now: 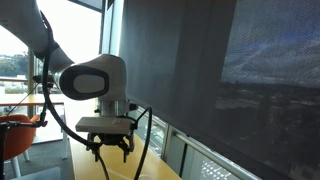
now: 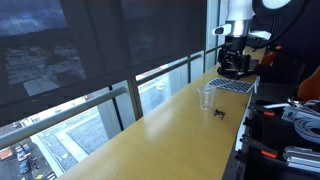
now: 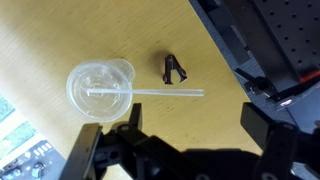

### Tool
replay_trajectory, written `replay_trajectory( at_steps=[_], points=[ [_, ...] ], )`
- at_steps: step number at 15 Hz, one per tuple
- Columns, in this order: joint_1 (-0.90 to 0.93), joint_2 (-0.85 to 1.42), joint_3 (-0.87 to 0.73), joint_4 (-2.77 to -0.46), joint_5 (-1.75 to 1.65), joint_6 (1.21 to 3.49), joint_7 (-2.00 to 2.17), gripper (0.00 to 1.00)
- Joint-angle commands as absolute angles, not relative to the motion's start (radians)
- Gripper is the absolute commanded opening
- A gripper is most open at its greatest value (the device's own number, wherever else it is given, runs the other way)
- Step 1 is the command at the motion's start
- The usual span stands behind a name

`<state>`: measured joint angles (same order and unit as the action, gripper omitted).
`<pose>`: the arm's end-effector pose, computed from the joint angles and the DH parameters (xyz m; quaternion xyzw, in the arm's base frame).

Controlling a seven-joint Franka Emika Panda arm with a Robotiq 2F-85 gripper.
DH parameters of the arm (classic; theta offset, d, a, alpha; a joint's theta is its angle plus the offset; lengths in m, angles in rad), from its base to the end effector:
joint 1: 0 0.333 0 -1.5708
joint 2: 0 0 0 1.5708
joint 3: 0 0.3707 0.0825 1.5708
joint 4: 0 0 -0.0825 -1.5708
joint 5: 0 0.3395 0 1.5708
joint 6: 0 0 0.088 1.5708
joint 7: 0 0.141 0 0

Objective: Put the straw in the jar

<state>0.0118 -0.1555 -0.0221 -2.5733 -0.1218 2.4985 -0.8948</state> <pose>0.4099 -0.0060 0.3789 0.8812 0.4696 0.0202 0.0507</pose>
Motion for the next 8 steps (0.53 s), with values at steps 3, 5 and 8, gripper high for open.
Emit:
replay_trajectory(
  at_steps=[3, 5, 8],
  points=[
    [0.029, -0.165, -0.071, -2.639, -0.063, 2.615, -1.138, 1.0],
    [0.028, -0.164, -0.08, -2.647, -0.043, 2.63, -1.19, 1.0],
    [0.025, -0.156, -0.089, -2.644, -0.019, 2.64, -1.248, 1.0]
  ],
)
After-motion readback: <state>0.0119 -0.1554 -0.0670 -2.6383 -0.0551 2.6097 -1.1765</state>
